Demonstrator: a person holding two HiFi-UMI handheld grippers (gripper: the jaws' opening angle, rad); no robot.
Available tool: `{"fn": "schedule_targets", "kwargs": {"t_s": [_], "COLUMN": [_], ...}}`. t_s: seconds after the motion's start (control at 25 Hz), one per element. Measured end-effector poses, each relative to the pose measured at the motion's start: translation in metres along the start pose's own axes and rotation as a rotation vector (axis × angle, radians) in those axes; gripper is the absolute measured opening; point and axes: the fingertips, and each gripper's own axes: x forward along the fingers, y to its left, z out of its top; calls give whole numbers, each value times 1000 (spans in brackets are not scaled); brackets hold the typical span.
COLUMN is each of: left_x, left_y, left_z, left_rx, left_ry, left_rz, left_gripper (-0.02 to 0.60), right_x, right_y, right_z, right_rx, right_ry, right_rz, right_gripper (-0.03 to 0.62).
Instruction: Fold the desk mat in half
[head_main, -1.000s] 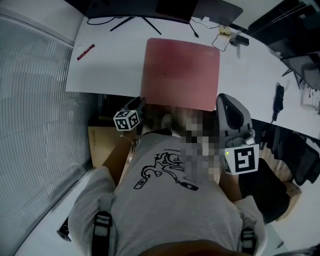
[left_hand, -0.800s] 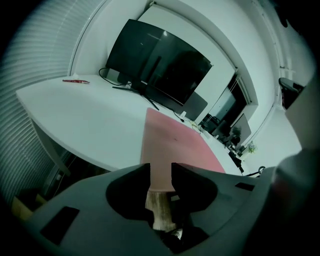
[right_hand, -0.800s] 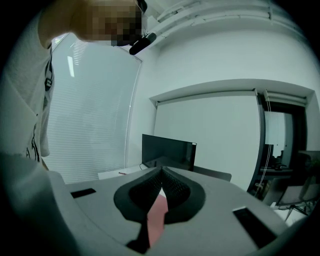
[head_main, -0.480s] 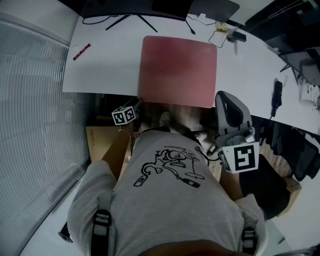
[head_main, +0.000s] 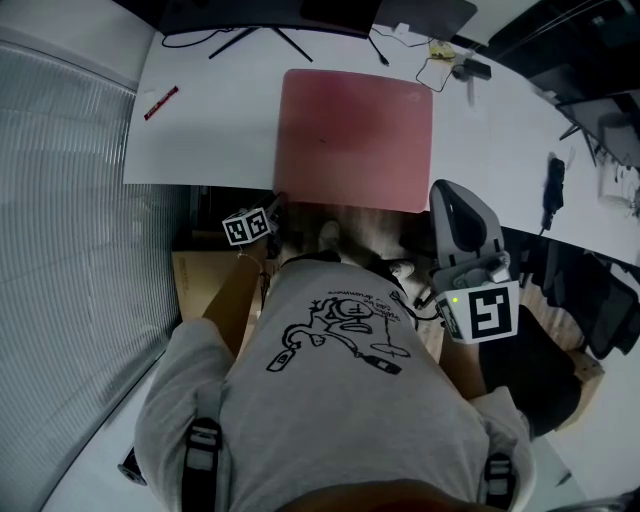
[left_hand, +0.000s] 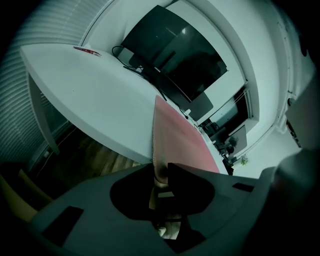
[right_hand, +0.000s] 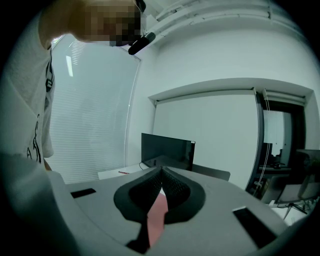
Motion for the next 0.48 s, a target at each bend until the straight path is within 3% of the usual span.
{"fn": "schedule_targets", "kwargs": {"t_s": [0.16,0.36,0.48], "left_x": [-5,-12,-14], "left_y": [-2,-16,-25], "left_z": [7,10,13], "left_rx": [44,128,223], "left_ry": [-25,-15,-3], "left_rz": [40,59,61], "left_gripper": [41,34,34], "right_x": [-2,-6,-8], "right_y": [-3,-5,-6], "right_z": [0,-3,-4], "right_rx": [8,12,16], "right_ry": [-7,-5,-9], "right_rz": [-6,-10,-13], "right_gripper": [6,6,6]}}
